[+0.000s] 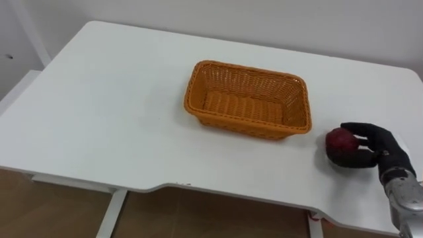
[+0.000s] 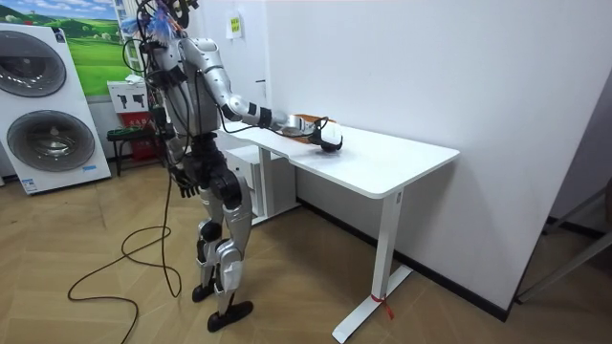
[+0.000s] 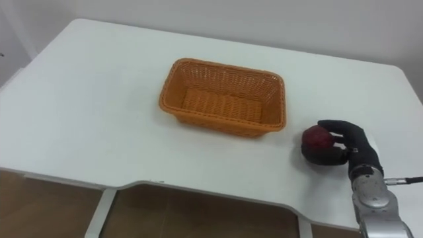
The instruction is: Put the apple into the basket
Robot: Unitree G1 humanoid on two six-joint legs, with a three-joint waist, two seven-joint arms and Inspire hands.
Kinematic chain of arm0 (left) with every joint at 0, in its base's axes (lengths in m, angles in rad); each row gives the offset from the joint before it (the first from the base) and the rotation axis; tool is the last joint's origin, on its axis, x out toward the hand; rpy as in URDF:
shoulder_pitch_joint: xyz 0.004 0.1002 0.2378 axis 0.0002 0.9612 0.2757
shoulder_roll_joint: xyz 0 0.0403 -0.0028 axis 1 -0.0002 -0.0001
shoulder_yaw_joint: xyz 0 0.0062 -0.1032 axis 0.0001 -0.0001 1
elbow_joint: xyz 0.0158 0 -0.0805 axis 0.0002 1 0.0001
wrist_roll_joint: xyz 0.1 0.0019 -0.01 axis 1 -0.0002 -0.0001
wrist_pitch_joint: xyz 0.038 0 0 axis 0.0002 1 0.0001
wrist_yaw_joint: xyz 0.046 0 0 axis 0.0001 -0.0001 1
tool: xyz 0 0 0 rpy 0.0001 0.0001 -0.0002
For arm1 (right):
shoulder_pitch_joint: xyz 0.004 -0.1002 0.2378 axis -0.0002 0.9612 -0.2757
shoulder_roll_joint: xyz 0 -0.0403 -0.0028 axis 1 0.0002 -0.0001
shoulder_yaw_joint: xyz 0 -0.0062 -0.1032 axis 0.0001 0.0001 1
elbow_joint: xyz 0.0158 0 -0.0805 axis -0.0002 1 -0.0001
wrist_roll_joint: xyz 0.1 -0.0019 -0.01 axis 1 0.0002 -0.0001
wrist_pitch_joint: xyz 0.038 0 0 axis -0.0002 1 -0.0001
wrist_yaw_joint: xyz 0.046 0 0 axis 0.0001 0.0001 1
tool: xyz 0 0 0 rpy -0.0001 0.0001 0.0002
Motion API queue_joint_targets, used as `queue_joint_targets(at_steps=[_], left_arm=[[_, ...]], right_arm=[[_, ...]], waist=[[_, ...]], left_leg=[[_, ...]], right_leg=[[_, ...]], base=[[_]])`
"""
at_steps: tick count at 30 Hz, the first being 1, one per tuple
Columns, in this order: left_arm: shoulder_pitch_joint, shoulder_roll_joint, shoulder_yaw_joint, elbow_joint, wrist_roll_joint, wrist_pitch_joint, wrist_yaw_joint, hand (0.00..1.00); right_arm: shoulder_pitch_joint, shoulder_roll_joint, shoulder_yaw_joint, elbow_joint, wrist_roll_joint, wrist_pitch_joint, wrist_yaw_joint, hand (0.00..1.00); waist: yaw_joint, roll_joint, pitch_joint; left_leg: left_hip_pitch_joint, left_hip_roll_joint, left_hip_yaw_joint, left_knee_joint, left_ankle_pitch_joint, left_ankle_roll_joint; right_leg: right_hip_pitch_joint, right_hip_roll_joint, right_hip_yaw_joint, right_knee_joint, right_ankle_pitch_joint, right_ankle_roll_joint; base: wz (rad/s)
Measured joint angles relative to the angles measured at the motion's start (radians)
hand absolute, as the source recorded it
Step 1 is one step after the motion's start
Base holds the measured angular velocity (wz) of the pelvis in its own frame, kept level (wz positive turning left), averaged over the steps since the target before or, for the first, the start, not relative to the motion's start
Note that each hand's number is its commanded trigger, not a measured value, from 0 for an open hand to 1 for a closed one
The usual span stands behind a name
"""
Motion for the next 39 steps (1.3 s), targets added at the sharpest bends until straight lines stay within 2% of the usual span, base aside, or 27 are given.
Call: queue_joint_targets(at_steps=[11, 15, 20, 22, 28, 38, 39], left_arm=[[0.003, -0.002, -0.001, 0.002, 0.0, -0.001, -0.009, 0.0], [-0.003, -0.004, 0.002, 0.002, 0.0, -0.002, -0.013, 0.0], [-0.003, -0.004, 0.002, 0.009, 0.0, -0.005, -0.009, 0.0], [-0.004, -0.004, 0.002, 0.009, 0.0, -0.011, -0.006, 0.0], [-0.006, -0.004, -0.011, 0.029, 0.0, -0.022, 0.012, 0.0], [-0.013, -0.003, -0.049, 0.038, 0.0, -0.022, 0.011, 0.0], [-0.012, -0.002, -0.052, 0.038, 0.0, -0.022, 0.009, 0.0]], right_arm=[[-0.003, 0.0, -0.001, -0.015, -0.006, 0.0, -0.051, 1.0], [-0.004, 0.0, -0.005, -0.096, 0.004, -0.002, -0.103, 1.0], [-0.043, 0.0, -0.013, -0.152, 0.007, -0.002, -0.145, 1.0], [-0.047, 0.0, -0.013, -0.225, 0.005, -0.003, -0.163, 1.0], [-0.047, 0.0, -0.007, -0.372, -0.019, -0.005, -0.165, 1.0], [-0.047, 0.0, 0.019, -0.482, -0.02, -0.004, -0.109, 1.0], [-0.047, 0.0, 0.039, -0.484, -0.025, -0.004, -0.108, 0.77]], waist=[[0.003, 0.003, 0.0023], [0.0, 0.011, 0.0073], [-0.015, 0.012, 0.0071], [-0.026, 0.013, 0.0066], [-0.025, 0.017, 0.0037], [-0.018, 0.014, 0.0029], [-0.017, 0.013, 0.0016]], left_leg=[[-0.001, -0.001, -0.001, 0.0, 0.0, 0.0], [-0.005, 0.0, 0.0, 0.0, 0.0, 0.0], [-0.005, -0.001, -0.001, 0.0, 0.0, 0.0], [-0.006, -0.002, -0.004, -0.001, 0.0, 0.0], [0.012, -0.002, -0.004, -0.008, 0.001, 0.0], [0.007, 0.001, 0.001, -0.008, 0.001, -0.001], [0.009, 0.002, 0.004, -0.008, 0.001, -0.001]], right_leg=[[-0.001, 0.001, 0.003, 0.0, 0.0, 0.0], [-0.006, 0.001, 0.006, 0.0, 0.0, 0.0], [-0.005, 0.0, 0.002, 0.0, 0.0, 0.0], [-0.005, 0.0, 0.001, -0.001, 0.0, 0.0], [0.009, 0.001, 0.002, -0.001, 0.0, 0.0], [0.003, 0.002, 0.001, -0.001, 0.0, 0.0], [0.003, 0.003, 0.005, -0.001, 0.0, 0.0]], base=[[0.0], [0.0], [0.0], [0.02], [0.0], [0.0], [-0.08]])
